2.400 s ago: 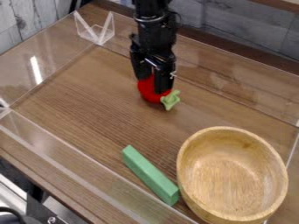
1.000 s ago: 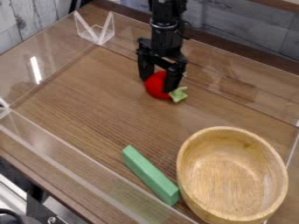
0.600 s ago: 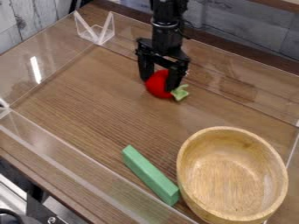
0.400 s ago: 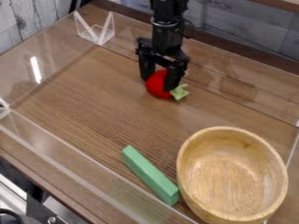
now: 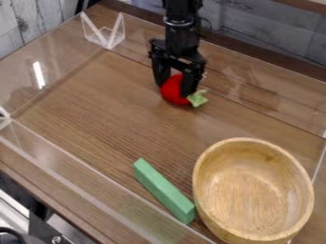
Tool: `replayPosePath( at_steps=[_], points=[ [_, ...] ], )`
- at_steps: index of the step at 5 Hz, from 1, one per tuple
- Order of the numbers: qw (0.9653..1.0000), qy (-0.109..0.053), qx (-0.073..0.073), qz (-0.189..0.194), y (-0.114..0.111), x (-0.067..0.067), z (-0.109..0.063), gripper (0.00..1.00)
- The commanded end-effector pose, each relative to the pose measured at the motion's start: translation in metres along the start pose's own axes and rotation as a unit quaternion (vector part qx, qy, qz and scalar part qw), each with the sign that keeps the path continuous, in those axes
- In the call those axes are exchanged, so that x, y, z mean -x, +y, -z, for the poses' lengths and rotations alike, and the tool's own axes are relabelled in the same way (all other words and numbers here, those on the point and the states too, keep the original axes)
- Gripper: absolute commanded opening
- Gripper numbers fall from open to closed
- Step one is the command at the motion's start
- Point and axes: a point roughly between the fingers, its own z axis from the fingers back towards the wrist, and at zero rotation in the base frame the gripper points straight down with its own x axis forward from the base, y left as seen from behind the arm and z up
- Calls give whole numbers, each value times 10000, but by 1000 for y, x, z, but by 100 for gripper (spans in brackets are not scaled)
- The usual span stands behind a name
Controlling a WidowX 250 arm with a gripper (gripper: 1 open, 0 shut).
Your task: Move the red fruit to the left
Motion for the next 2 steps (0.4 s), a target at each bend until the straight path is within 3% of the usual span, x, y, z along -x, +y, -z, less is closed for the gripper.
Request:
replayPosePath(
  at_steps=[1, 2],
  points=[
    [9975, -669, -113, 189, 10, -12, -54, 0],
    [9970, -661, -78, 402, 9, -12, -56, 0]
  ],
)
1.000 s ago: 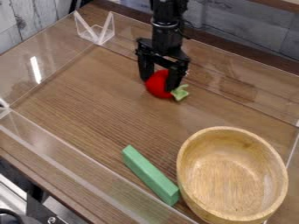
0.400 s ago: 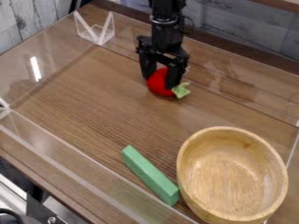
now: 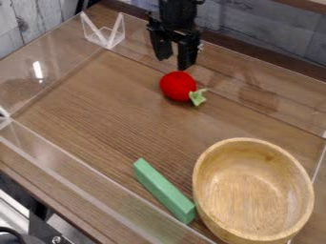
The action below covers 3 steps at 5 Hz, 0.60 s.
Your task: Move the red fruit to the left
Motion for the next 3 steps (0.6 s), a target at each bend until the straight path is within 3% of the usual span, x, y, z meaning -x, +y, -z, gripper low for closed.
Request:
replayPosePath(
  at_steps=[1, 3],
  points=[
    [9992, -335, -201, -72, 0, -10, -25, 100],
    [9988, -99, -203, -431, -1, -7, 1, 100]
  ],
)
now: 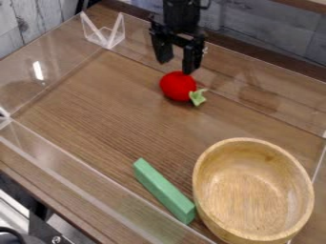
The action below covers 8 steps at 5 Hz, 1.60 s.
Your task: Move the red fruit to the left
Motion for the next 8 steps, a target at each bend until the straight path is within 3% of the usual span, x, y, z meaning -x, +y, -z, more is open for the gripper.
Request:
replayPosePath(
  at_steps=[1, 2, 3, 4, 5, 6, 8],
  points=[
    [9996, -118, -106, -249, 1, 1, 0, 100],
    [9999, -85, -86, -40, 8, 4, 9, 0],
    [9998, -87, -57, 181, 16, 7, 14, 0],
    [9990, -140, -13, 419, 27, 9, 5, 0],
    [9977, -341, 39, 583, 42, 8, -19, 0],
    [9981, -481, 22, 373, 47, 11, -29, 0],
    [9987, -469, 17, 188, 40, 14, -28, 0]
  ],
)
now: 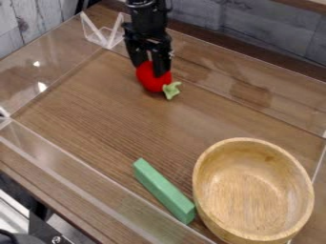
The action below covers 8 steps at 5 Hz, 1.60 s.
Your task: Move the red fruit to the left
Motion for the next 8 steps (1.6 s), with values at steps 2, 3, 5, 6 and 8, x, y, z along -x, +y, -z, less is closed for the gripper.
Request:
replayPosePath(
  at_steps=[2, 3, 5, 6, 8],
  points=[
    [9988, -421, -249, 39, -14, -7, -49, 0],
    [9988, -412, -250, 23, -15, -6, -58, 0],
    [9987, -336, -314, -215, -24, -23, -28, 0],
    [9980, -306, -355, -436, -23, -20, -26, 0],
    [9965, -257, -409, -684, -19, -16, -18, 0]
  ],
)
